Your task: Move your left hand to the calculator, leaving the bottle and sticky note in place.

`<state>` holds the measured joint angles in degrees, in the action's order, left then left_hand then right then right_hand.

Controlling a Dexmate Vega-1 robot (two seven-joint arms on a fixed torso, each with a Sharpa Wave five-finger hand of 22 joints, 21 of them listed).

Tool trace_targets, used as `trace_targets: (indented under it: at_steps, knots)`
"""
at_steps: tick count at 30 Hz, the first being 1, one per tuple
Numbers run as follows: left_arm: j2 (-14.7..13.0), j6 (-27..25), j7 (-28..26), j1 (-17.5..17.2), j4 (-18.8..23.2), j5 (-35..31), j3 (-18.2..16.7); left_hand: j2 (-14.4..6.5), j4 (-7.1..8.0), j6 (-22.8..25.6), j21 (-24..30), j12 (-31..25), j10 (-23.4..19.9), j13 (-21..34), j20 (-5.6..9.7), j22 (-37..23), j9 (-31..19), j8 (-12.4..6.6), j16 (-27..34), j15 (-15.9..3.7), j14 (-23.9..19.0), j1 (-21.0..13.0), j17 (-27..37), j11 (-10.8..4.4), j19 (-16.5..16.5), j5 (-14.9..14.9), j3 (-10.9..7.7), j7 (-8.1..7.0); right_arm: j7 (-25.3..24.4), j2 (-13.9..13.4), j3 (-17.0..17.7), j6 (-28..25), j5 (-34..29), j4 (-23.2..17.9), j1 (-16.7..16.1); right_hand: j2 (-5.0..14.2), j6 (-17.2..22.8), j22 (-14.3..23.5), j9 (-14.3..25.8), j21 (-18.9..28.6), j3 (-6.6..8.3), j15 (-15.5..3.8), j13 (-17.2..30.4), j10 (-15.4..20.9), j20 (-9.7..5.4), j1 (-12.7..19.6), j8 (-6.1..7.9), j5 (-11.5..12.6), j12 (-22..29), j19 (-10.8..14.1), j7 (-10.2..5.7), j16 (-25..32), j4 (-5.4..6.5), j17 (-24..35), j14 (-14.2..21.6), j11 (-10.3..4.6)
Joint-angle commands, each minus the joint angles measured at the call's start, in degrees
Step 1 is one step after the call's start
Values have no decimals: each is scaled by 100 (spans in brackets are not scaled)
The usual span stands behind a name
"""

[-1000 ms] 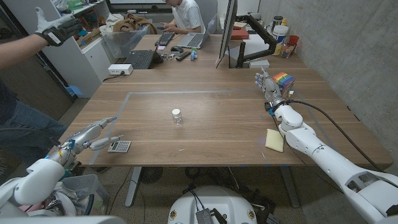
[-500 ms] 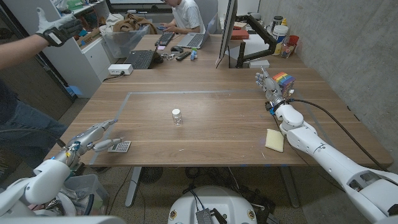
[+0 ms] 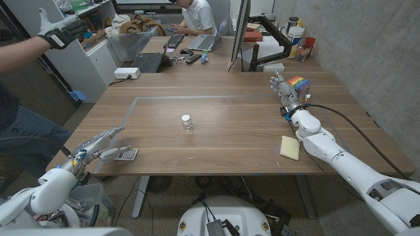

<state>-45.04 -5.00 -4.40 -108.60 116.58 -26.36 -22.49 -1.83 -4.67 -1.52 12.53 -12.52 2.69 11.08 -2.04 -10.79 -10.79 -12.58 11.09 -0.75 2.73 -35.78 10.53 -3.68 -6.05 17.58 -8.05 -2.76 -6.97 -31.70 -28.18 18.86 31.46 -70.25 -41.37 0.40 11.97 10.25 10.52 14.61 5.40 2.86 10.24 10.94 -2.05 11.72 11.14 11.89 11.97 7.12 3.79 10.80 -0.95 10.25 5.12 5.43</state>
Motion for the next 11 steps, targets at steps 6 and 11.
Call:
trace_targets:
  at_steps: [6, 11]
  knots:
    - [-270, 50, -114, 109, -214, 202, 216, -8, -32, 45, 27, 6, -19, 7, -1, -15, -28, -10, 9, -52, 34, -64, 25, 11, 5, 17, -18, 1, -134, -98, 65, -34, 9, -221, -133, 2, 4, 25, 32, -17, -23, -5, 29, 11, -45, 70, 8, 9, 3, 47, -14, -3, -5, 26, 14, -18]
    - [-344, 81, -130, 128, -252, 255, 233, -9, -33, 49, 25, 6, -25, 7, 2, -14, -28, -8, 9, -55, 33, -66, 25, -14, 5, 17, -16, -1, -155, -86, 48, -33, -14, -229, -120, 4, 1, 25, 32, -23, -26, -4, 29, 11, -45, 70, 7, 9, 2, 50, -14, -2, -7, 26, 20, -10]
